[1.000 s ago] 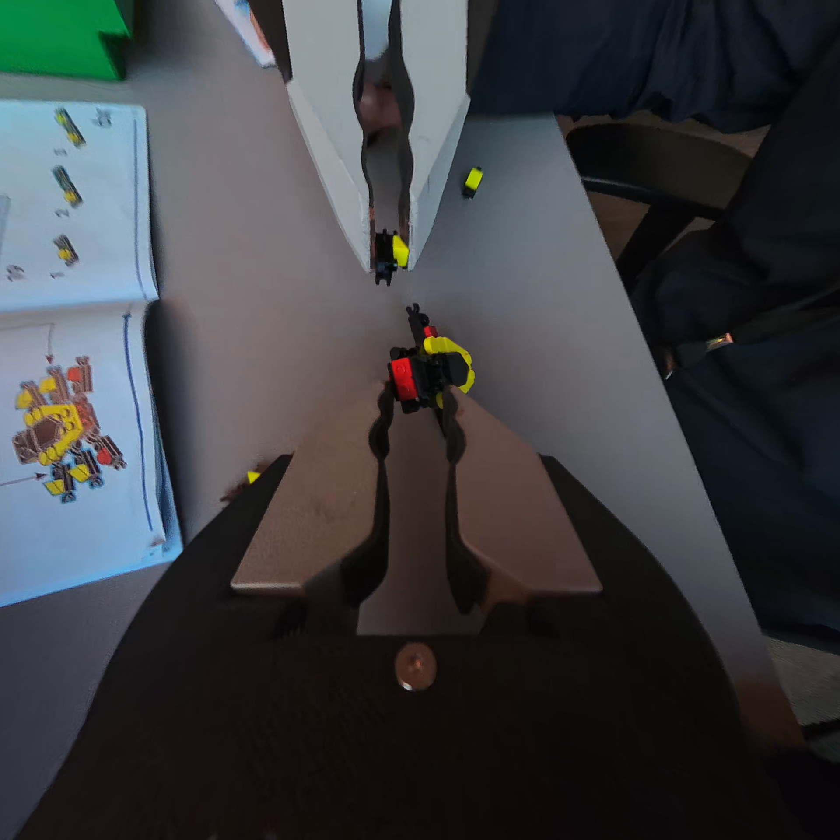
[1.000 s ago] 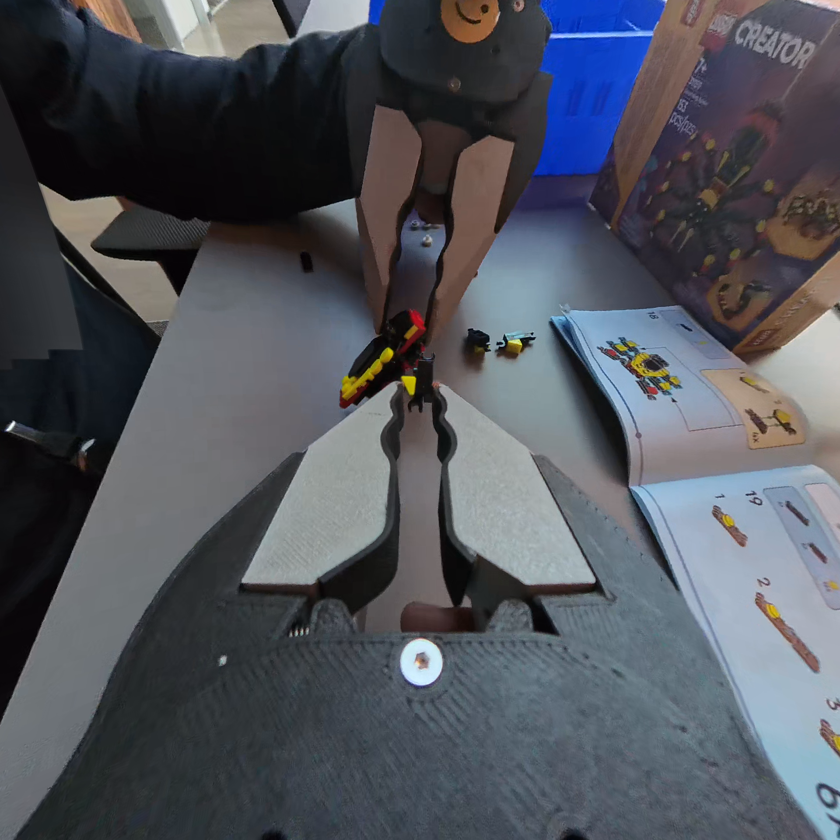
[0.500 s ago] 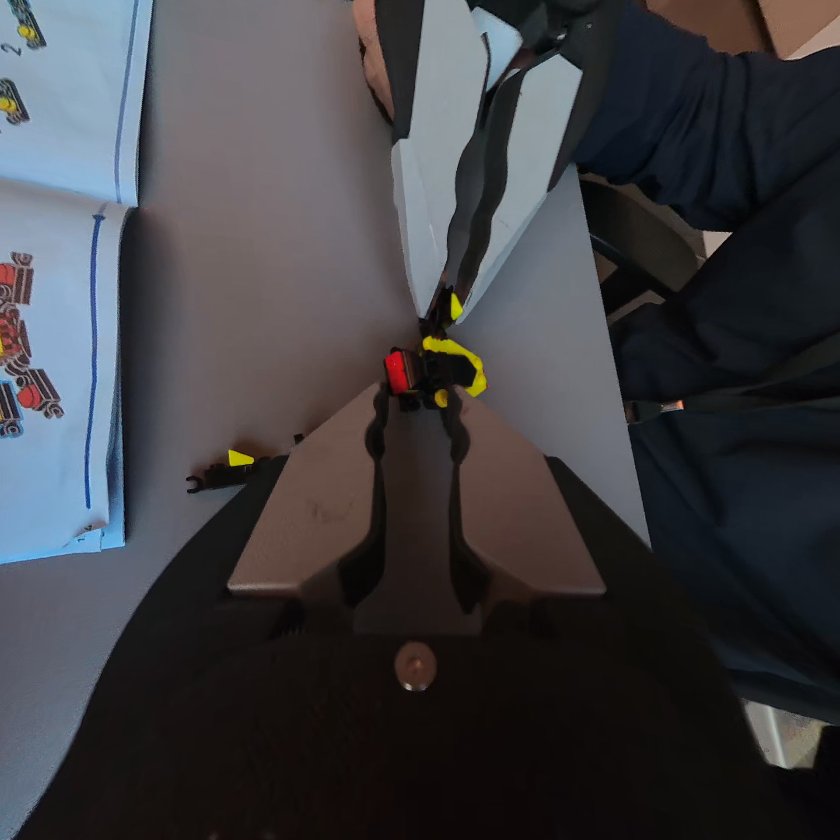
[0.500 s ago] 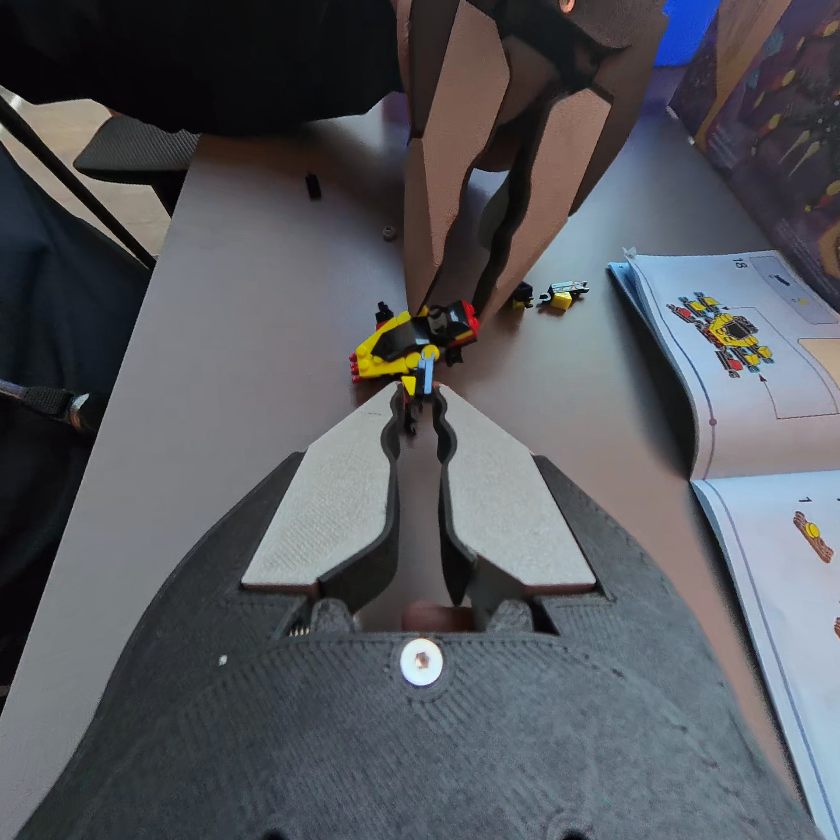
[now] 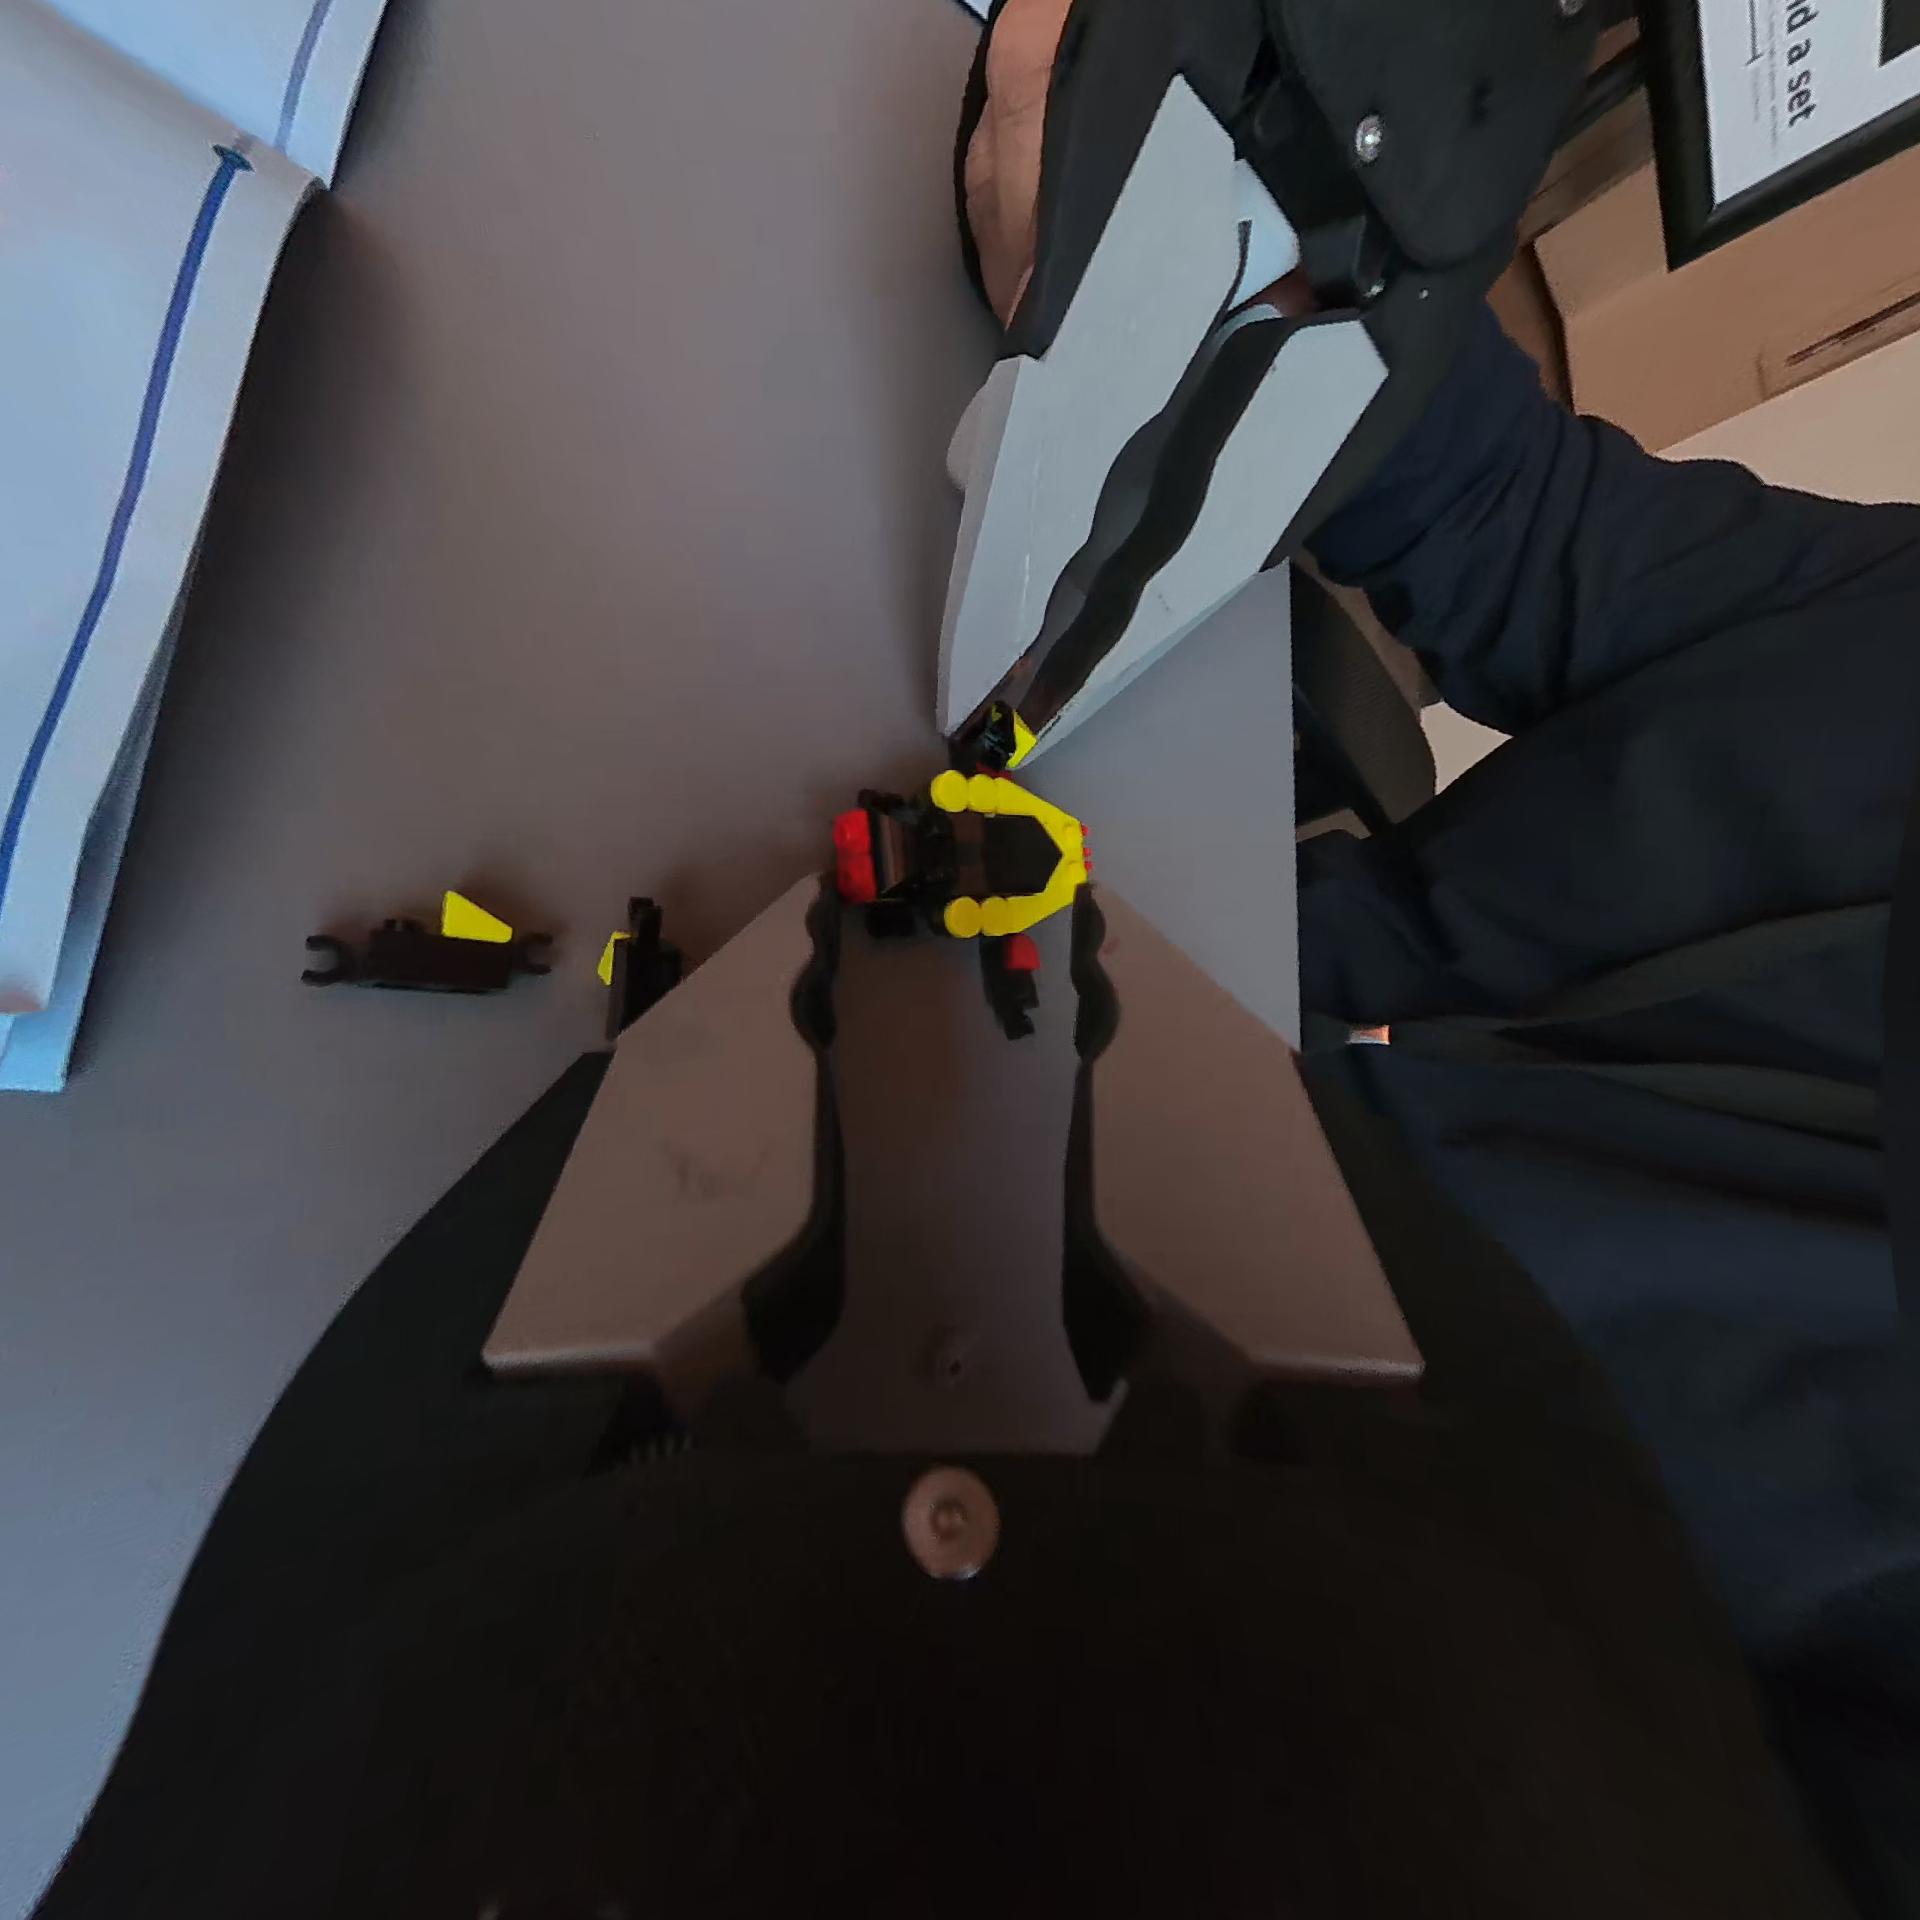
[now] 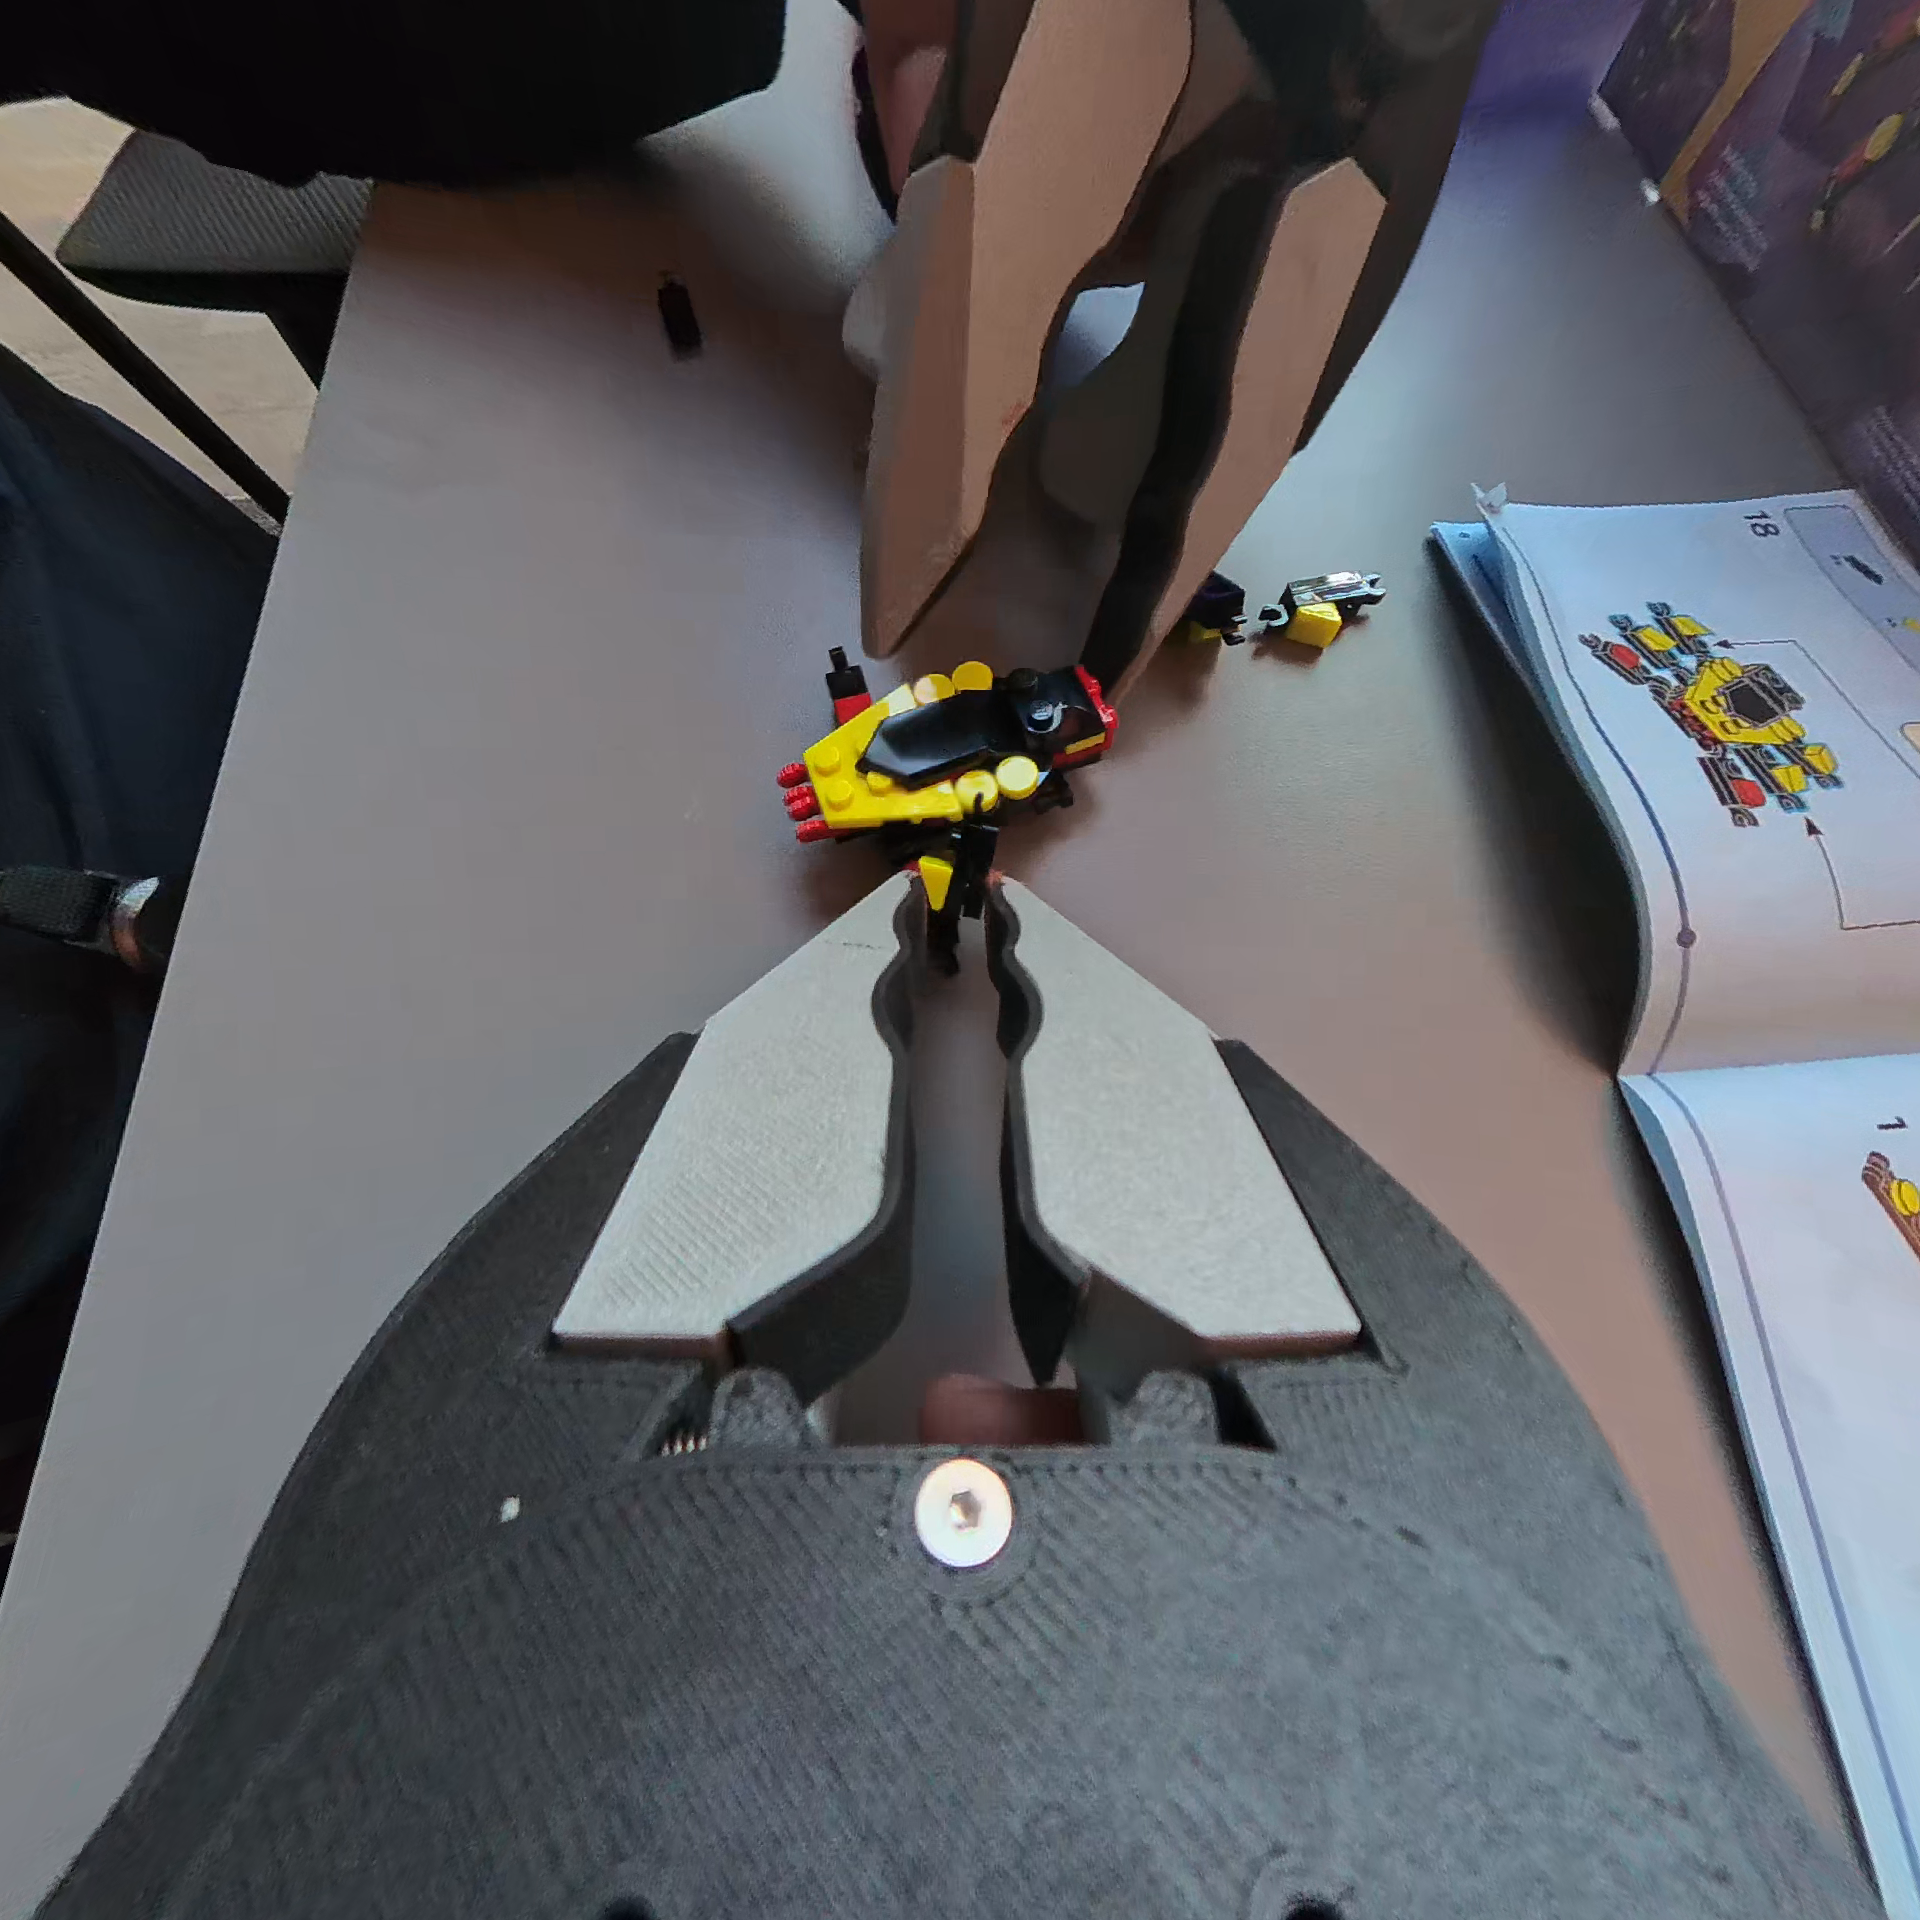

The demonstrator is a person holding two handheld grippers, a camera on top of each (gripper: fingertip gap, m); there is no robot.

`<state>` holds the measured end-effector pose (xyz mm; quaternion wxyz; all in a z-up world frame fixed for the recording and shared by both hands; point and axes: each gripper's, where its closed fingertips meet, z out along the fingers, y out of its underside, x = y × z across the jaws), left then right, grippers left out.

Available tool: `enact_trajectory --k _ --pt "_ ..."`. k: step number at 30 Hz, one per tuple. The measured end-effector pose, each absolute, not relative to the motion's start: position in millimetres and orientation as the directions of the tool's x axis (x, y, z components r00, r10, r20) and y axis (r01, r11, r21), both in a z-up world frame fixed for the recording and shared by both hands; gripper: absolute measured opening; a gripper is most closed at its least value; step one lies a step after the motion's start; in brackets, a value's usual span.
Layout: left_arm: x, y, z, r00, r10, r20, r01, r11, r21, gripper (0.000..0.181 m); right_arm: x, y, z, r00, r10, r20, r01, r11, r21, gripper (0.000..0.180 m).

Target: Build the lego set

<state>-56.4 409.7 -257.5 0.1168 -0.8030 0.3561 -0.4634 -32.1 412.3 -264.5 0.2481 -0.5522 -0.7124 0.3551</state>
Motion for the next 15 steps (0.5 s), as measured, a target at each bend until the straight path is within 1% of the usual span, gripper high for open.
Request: enact_trajectory --k 4,9,12,13,15 --pt "-54 409 -258 0.334 -0.654 0.678 -0.448 -0.743 -0.497 0.041 -32 410 -264 -0.276 0.961 -0.038 0.609 0.144 -0.78 0.008" --pt "-52 408 -255 0.317 -0.644 0.696 -0.429 -0.752 -0.5 0.046 -33 408 -265 -0.275 0.96 -0.056 0.614 0.131 -0.779 0.008" --pt "-58 410 -260 0.349 -0.656 0.669 -0.437 -0.745 -0.504 0.034 -32 408 -265 -0.273 0.96 -0.053 0.613 0.132 -0.779 0.008" --pt "-61 410 -260 0.357 -0.653 0.667 -0.434 -0.749 -0.501 0.035 -32 408 -265 -0.273 0.961 -0.053 0.613 0.131 -0.779 0.008" --pt "-63 409 -257 0.36 -0.65 0.669 -0.422 -0.753 -0.505 0.042 -32 408 -265 -0.272 0.961 -0.055 0.614 0.13 -0.779 0.009"
